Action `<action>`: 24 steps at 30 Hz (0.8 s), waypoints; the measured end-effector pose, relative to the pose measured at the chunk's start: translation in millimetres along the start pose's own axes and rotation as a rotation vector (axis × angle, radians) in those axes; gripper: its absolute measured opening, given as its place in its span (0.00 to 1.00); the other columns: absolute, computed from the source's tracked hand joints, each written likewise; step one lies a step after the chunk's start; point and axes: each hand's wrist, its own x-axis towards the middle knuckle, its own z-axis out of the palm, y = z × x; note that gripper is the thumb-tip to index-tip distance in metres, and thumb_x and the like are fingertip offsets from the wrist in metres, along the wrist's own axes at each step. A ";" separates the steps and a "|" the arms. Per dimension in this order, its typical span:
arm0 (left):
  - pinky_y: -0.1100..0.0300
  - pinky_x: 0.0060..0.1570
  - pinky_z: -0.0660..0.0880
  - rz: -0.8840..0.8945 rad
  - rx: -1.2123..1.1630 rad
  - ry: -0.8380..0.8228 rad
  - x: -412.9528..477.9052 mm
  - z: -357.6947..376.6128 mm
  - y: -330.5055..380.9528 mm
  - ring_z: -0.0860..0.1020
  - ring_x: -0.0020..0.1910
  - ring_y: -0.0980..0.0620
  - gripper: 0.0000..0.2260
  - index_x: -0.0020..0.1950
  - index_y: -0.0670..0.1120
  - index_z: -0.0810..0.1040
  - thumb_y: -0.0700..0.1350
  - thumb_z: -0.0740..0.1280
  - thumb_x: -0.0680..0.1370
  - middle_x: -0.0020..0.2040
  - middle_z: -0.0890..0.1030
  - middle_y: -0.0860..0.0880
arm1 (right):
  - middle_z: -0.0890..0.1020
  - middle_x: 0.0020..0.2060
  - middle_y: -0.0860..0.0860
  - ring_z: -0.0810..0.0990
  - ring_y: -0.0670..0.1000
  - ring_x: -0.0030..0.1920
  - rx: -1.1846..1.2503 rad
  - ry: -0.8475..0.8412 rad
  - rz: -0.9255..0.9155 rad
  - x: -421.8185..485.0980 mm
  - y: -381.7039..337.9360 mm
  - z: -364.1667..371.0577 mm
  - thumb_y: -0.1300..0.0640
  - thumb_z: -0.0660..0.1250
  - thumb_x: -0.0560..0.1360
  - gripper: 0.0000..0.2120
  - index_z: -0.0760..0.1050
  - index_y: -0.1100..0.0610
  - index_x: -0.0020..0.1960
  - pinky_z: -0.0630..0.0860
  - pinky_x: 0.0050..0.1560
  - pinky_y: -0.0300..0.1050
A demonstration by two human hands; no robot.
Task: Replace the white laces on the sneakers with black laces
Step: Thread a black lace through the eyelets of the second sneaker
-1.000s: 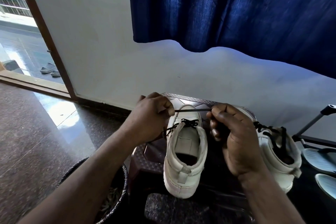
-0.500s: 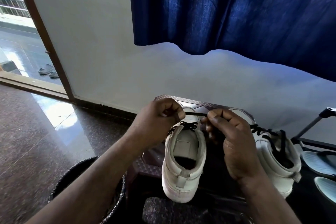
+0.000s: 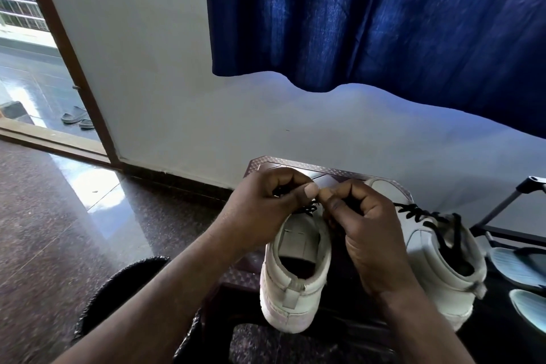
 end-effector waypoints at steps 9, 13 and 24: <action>0.55 0.37 0.73 -0.027 0.081 0.178 -2.4 0.9 6.5 0.79 0.33 0.60 0.07 0.44 0.50 0.82 0.45 0.71 0.82 0.39 0.86 0.54 | 0.85 0.40 0.46 0.83 0.47 0.42 -0.306 -0.188 0.047 -3.5 -1.5 -8.5 0.48 0.82 0.69 0.13 0.81 0.49 0.47 0.78 0.44 0.39; 0.52 0.50 0.81 0.028 0.224 0.195 -6.0 7.3 7.4 0.85 0.43 0.58 0.07 0.46 0.53 0.85 0.42 0.72 0.80 0.40 0.87 0.58 | 0.85 0.36 0.41 0.82 0.40 0.39 -0.484 -0.019 0.034 -3.8 0.7 -11.5 0.52 0.81 0.69 0.07 0.82 0.48 0.40 0.74 0.42 0.35; 0.62 0.47 0.78 0.111 0.634 0.201 -13.5 17.6 15.9 0.82 0.44 0.64 0.03 0.48 0.58 0.87 0.51 0.73 0.77 0.42 0.86 0.63 | 0.86 0.44 0.66 0.86 0.59 0.39 0.342 -0.051 0.514 -16.0 -4.2 -27.9 0.61 0.77 0.62 0.19 0.82 0.72 0.48 0.86 0.43 0.49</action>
